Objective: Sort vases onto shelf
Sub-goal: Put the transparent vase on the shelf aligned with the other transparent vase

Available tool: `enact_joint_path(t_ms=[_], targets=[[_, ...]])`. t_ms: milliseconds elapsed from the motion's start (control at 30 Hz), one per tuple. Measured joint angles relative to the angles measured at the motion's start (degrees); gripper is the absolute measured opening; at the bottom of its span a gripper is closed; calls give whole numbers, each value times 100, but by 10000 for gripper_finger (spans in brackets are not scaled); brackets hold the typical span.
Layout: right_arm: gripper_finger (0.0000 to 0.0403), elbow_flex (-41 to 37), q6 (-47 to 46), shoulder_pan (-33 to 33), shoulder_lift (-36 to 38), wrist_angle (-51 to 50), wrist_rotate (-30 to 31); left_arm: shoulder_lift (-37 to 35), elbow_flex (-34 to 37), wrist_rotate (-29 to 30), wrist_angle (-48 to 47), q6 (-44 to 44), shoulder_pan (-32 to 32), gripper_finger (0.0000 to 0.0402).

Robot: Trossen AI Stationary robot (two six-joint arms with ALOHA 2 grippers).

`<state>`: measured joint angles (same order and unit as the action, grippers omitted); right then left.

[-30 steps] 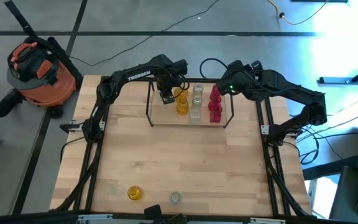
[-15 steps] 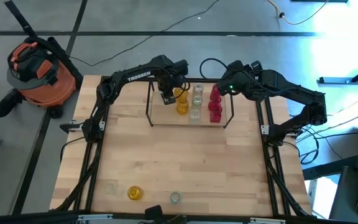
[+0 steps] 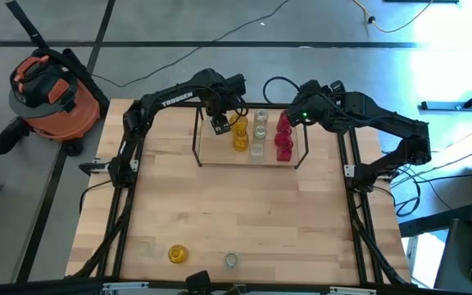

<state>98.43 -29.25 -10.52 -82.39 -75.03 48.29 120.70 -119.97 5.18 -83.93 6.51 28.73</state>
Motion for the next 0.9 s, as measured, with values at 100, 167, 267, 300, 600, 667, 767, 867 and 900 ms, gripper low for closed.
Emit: enact_joint_path(t_ms=[100,167,267,300,600,667,767,867,900], targets=[[211,0,1,0,0,8,-37,-54,-151,-14,-28,2,-24,183],[211,0,2,0,0,27,-43,-57,-311,-28,-60,2,-40,183],[211,0,2,0,0,40,-98,-57,-599,-40,-140,-5,-56,183],[211,0,0,0,0,38,-118,-57,-738,-38,-216,-24,-72,183],[211,0,2,0,0,36,-290,-942,-1377,-1535,-641,-781,-44,183],[211,0,0,0,-2,40,-289,-1359,-1289,-2230,-577,-900,-40,183],[211,0,3,0,0,43,-286,-1937,-1115,-2693,-589,-1073,-191,183],[211,0,101,0,-2,74,-278,-2575,-727,-2720,-619,-1242,-428,183],[211,0,168,0,-2,118,-268,-2772,-549,-2726,-607,-1336,-535,183]])
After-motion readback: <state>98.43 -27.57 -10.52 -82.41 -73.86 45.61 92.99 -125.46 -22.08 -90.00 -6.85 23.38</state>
